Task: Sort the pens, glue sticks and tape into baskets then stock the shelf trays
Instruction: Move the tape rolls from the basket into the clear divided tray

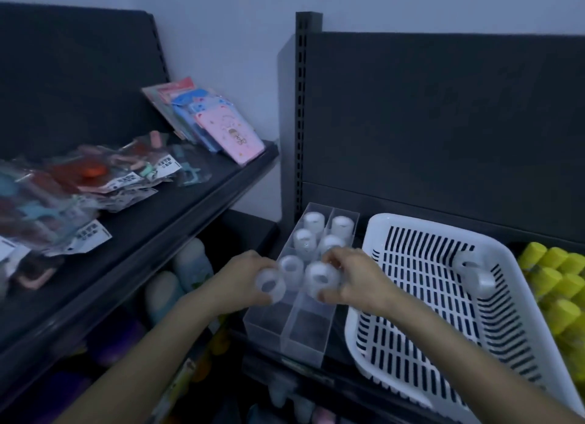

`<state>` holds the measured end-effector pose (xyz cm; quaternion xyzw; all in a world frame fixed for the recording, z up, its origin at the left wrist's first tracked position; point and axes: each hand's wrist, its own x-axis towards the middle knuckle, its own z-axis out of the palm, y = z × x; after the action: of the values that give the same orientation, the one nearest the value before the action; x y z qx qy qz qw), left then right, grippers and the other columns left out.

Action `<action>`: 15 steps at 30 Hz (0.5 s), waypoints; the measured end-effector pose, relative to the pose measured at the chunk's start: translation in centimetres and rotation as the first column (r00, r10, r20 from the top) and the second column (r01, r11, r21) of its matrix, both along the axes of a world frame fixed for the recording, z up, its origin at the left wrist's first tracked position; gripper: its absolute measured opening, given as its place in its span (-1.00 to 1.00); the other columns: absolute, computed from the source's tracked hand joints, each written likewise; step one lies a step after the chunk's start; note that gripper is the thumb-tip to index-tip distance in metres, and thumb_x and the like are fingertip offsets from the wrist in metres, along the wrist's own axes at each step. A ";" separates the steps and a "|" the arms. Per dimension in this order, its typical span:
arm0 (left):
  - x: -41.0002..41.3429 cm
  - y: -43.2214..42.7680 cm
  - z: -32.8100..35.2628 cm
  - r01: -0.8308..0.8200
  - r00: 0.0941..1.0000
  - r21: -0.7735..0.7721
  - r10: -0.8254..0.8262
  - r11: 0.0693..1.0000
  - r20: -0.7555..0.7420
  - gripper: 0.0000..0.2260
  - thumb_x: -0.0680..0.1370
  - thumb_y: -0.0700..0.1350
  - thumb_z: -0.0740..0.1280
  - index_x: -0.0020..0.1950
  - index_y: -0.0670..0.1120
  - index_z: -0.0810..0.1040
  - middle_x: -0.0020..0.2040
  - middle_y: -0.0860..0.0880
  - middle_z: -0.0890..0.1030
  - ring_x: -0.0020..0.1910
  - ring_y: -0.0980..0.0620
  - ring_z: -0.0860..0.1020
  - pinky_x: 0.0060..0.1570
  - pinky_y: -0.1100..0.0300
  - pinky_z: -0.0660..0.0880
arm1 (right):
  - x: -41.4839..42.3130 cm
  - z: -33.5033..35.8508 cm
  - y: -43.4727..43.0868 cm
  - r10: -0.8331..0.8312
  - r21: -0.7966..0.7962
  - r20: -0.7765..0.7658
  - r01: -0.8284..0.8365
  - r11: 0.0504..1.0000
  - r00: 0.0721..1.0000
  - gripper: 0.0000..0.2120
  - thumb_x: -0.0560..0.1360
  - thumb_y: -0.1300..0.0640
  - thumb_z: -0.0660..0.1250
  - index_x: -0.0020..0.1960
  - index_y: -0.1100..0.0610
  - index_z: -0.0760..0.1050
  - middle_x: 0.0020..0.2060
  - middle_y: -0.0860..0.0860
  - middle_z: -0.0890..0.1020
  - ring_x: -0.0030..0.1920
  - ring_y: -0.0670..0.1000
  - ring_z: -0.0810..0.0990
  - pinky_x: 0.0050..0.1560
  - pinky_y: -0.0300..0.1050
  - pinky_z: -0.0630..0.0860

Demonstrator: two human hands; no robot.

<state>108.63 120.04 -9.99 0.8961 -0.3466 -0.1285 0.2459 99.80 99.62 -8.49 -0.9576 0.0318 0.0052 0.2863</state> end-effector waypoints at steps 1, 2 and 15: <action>0.0 0.2 -0.3 0.031 1.000 0.022 -0.031 0.999 0.001 -0.70 0.36 -0.12 0.45 0.08 -0.04 0.57 -0.05 0.02 0.47 -0.02 0.14 0.42 -0.09 0.28 0.37 | 0.2 -0.3 0.9 0.049 -0.027 -0.039 -0.050 0.998 0.998 -0.62 0.27 0.00 0.47 -0.02 -0.01 0.36 -0.07 -0.04 0.49 -0.06 -0.01 0.46 -0.10 -0.12 0.45; 0.0 0.3 -0.5 0.060 0.998 0.038 -0.060 0.997 0.005 -0.71 0.36 -0.13 0.46 0.06 -0.09 0.58 -0.06 -0.01 0.49 -0.05 0.13 0.43 -0.10 0.25 0.38 | 0.4 -0.6 1.7 0.085 -0.040 -0.073 -0.088 0.995 0.994 -0.63 0.28 0.03 0.47 -0.03 0.00 0.34 -0.07 -0.04 0.47 -0.07 -0.02 0.46 -0.12 -0.14 0.43; -0.4 -0.8 -2.7 0.161 0.979 0.265 -0.188 0.951 0.082 -0.55 0.39 -0.01 0.42 0.21 -0.05 0.38 0.07 0.00 0.52 0.04 0.03 0.36 0.08 0.18 0.32 | 0.9 -0.5 1.3 0.054 -0.139 -0.113 -0.070 0.988 0.992 -0.58 0.28 0.09 0.45 0.10 0.07 0.42 0.01 0.00 0.55 0.01 0.01 0.48 0.02 -0.05 0.49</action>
<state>108.22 119.26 -12.69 0.8917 -0.4174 -0.1457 0.0966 100.70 100.91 -9.01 -0.9744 0.0178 0.0643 0.2148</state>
